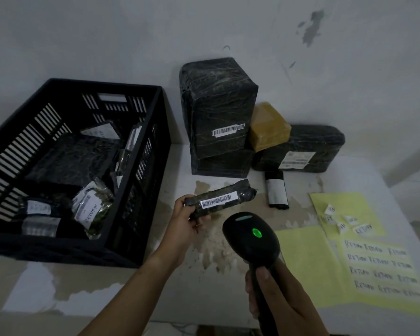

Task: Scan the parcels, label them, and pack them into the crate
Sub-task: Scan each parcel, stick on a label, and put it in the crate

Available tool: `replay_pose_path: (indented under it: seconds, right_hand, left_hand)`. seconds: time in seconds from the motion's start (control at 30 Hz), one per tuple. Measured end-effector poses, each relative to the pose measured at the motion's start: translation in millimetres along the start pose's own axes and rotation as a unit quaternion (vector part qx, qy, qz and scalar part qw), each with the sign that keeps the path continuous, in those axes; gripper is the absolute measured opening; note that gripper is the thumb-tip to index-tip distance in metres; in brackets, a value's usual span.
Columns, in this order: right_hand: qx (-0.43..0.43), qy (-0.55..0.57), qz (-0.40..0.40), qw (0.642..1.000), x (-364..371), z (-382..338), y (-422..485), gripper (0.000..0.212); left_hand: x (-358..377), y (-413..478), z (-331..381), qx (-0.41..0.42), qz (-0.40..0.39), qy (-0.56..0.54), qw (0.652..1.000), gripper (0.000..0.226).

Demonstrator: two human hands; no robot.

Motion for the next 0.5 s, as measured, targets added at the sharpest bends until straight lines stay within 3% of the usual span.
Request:
replay_pose_path:
  seconds: [0.1,0.3,0.5]
  right_hand:
    - [0.004,0.005,-0.002,1.0,3.5,-0.7,-2.9,0.065]
    - [0.025,-0.038,-0.002,0.999,1.2,5.9,-0.3,0.092]
    - [0.0,-0.046,-0.002,0.999,2.9,1.3,2.9,0.067]
  left_hand:
    - [0.5,-0.7,-0.3,0.002,0.001,0.005,1.0,0.023]
    - [-0.5,1.5,1.1,-0.001,0.012,0.034,0.999,0.024]
    - [-0.1,6.7,-0.3,0.003,0.002,0.004,1.0,0.023]
Point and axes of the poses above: each hand's wrist, its own y-axis towards the middle knuckle, its own x-axis out of the palm, z = x × y, the point moved 5 cm from there along y, towards the middle knuckle, and after that the axes turned 4 degrees about x, right-handed, at the moved point
